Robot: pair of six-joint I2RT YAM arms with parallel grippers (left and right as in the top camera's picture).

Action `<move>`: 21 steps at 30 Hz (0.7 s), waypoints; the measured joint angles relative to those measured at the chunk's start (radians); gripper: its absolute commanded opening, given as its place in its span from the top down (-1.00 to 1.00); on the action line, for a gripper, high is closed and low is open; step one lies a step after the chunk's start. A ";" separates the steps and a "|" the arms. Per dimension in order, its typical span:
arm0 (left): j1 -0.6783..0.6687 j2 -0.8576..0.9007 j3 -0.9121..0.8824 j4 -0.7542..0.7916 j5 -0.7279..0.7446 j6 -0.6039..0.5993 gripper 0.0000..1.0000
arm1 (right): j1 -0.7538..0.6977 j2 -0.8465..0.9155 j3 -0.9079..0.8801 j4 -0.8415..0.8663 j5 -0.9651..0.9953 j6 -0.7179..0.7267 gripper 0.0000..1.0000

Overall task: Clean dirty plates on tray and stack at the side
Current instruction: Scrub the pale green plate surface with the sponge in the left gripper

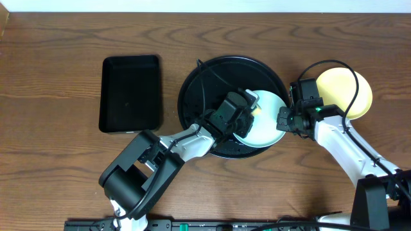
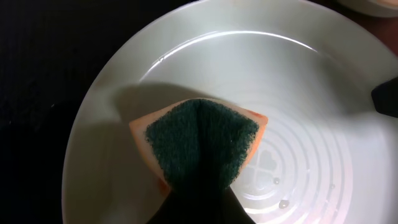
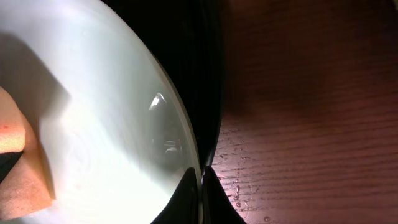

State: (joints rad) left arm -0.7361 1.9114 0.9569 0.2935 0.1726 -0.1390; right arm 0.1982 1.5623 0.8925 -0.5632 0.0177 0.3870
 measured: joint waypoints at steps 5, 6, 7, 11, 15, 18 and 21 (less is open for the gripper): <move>0.000 0.005 0.000 0.024 -0.005 0.000 0.83 | -0.002 0.000 0.000 0.000 0.000 0.000 0.97; 0.000 0.006 0.000 0.027 -0.006 0.000 0.84 | -0.002 0.000 0.000 0.000 0.000 0.000 0.98; 0.000 0.007 0.000 0.029 -0.008 0.000 0.84 | -0.002 0.000 0.000 0.000 0.000 0.000 0.98; 0.000 0.008 0.000 0.030 -0.008 0.001 0.84 | -0.002 0.000 0.000 0.000 0.000 0.000 0.97; 0.000 0.008 0.000 0.034 -0.021 0.001 0.84 | -0.002 0.000 0.000 0.000 0.000 0.000 0.98; 0.000 0.008 0.000 0.046 -0.037 0.001 0.84 | -0.002 0.000 0.000 0.000 0.000 0.000 0.98; 0.000 0.011 0.000 0.052 -0.047 0.001 0.84 | -0.002 0.000 0.000 0.000 0.000 0.000 0.98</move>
State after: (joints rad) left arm -0.7361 1.9224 0.9569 0.3458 0.1261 -0.1379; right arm 0.1963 1.5623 0.8925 -0.5632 0.0177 0.3870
